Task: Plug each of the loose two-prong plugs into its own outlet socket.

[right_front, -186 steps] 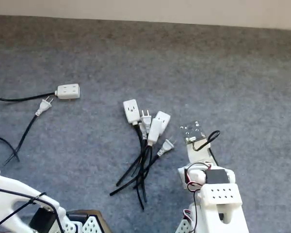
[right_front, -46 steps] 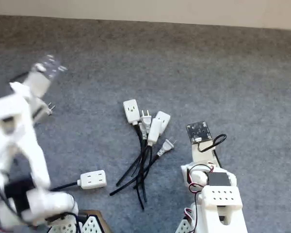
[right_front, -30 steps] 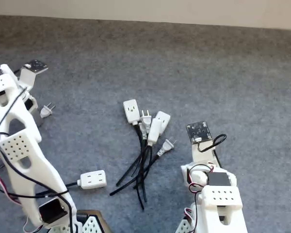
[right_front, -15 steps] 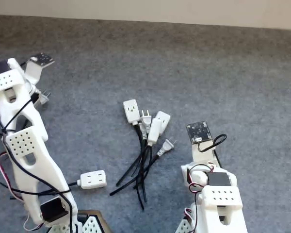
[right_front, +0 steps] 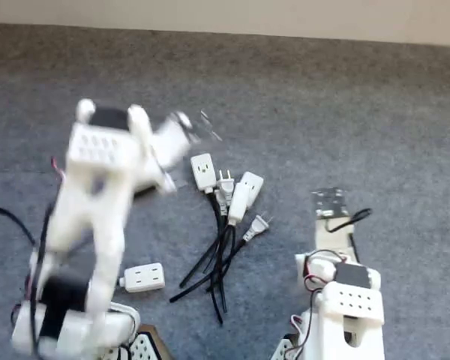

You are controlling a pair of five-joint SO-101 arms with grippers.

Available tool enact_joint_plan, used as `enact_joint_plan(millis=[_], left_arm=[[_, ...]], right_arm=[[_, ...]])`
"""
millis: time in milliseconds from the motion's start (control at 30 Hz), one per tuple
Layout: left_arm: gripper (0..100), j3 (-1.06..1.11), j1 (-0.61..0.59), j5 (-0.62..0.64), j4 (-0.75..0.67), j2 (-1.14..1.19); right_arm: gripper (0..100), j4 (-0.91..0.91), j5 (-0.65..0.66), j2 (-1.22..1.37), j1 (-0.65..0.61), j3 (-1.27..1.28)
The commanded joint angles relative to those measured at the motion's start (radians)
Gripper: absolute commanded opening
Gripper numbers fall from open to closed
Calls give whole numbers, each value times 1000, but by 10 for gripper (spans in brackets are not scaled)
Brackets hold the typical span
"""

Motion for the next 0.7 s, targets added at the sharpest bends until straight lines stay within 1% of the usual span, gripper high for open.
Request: enact_joint_plan(millis=[0,100,200,300,400,467,567,667], left_arm=[[4,199,265,137,3,-229],[4,254,387,169,-37,-191],[4,259,518,204,-100,-134],[4,257,671,259,-186,-54],[4,239,782,296,-276,61],[4,203,819,313,-305,148],[23,147,828,315,-316,257],[151,114,811,330,-310,302]], right_arm=[[159,62,64,-8,81,-56],[159,105,115,-8,136,-56],[159,111,126,-8,223,-87],[159,151,160,-8,300,-139],[159,180,166,-8,332,-168],[159,179,166,-8,337,-166],[159,179,170,-8,338,-168],[159,179,170,-8,338,-174]])
